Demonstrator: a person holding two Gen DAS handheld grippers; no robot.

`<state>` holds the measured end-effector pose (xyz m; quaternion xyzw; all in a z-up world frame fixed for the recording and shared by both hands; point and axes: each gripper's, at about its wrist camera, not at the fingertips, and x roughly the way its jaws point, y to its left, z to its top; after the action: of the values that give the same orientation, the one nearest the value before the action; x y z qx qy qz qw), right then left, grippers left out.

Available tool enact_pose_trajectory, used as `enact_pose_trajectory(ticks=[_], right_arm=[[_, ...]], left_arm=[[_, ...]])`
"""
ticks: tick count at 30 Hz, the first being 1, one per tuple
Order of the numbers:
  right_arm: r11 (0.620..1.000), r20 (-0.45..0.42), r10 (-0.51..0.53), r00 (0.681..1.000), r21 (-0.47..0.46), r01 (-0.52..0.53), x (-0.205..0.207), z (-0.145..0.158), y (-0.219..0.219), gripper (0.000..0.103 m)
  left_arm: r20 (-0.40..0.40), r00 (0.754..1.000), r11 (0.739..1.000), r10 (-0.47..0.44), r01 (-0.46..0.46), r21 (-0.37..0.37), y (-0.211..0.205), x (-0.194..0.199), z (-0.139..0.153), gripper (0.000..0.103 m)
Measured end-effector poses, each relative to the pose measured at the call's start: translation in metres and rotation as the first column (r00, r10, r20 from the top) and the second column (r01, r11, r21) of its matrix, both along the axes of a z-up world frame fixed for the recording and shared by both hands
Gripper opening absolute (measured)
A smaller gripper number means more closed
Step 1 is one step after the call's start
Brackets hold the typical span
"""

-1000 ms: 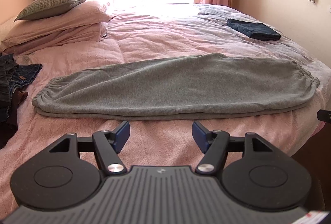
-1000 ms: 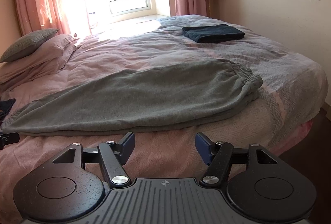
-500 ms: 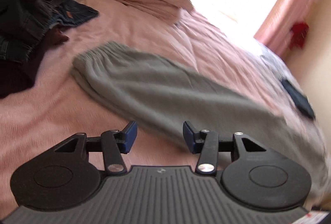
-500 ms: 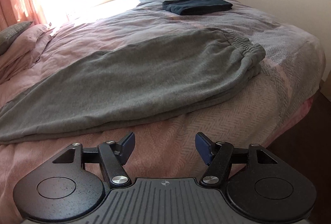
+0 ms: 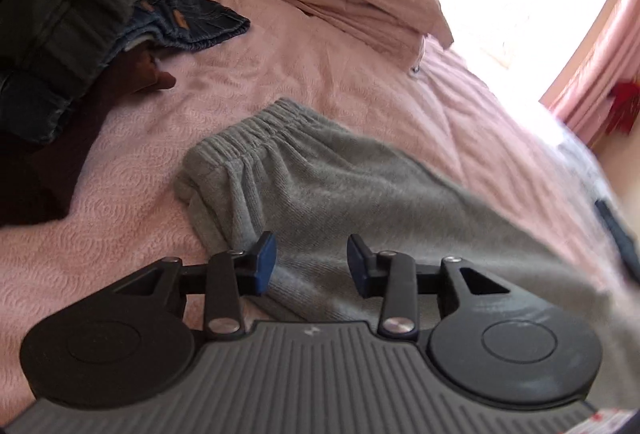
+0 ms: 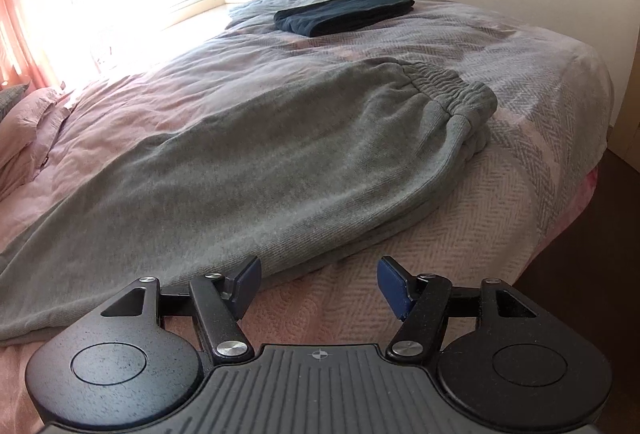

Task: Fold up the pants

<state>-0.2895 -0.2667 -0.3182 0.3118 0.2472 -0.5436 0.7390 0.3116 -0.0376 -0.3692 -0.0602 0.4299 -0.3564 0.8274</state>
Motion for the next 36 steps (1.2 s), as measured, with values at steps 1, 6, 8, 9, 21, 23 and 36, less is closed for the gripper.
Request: enact_pose_trajectory(ticks=[1,6,8,9,21,23,36], right_arm=[[1.0,0.001,0.0,1.0,-0.009,0.0,-0.001,0.002,0.0,0.062],[0.999,-0.007,-0.036,0.999,-0.02,0.036,-0.01,0.004,-0.006,0.062],[0.998,-0.002,-0.054,0.999,-0.012,0.054,-0.014,0.004,-0.008,0.062],[0.998,0.0,-0.06,0.998,-0.009,0.06,-0.015,0.003,-0.009,0.062],[0.996,-0.002,-0.093,0.996,0.016,0.093,-0.029,-0.003,-0.009,0.062],[0.995,0.001,-0.095,0.995,0.013,0.095,-0.032,-0.003,-0.009,0.062],[0.981,0.022,-0.192,0.981,-0.006,0.192,-0.066,0.001,-0.019,0.062]], left_arm=[[-0.028,1.0,1.0,0.007,-0.008,-0.028,0.008,0.002,0.004,0.035],[-0.184,0.98,0.988,0.068,-0.092,-0.124,0.043,0.012,0.004,0.04],[-0.288,0.953,0.975,0.094,-0.147,-0.169,0.052,0.021,-0.009,0.04],[-0.345,0.932,0.964,0.108,-0.182,-0.193,0.056,0.025,-0.016,0.04],[-0.37,0.913,0.934,0.172,-0.27,-0.232,0.034,0.042,-0.043,0.028],[-0.312,0.931,0.949,0.191,-0.256,-0.183,0.026,0.042,-0.039,0.012],[0.455,0.865,0.971,-0.211,0.239,-0.004,-0.08,-0.075,0.091,0.007]])
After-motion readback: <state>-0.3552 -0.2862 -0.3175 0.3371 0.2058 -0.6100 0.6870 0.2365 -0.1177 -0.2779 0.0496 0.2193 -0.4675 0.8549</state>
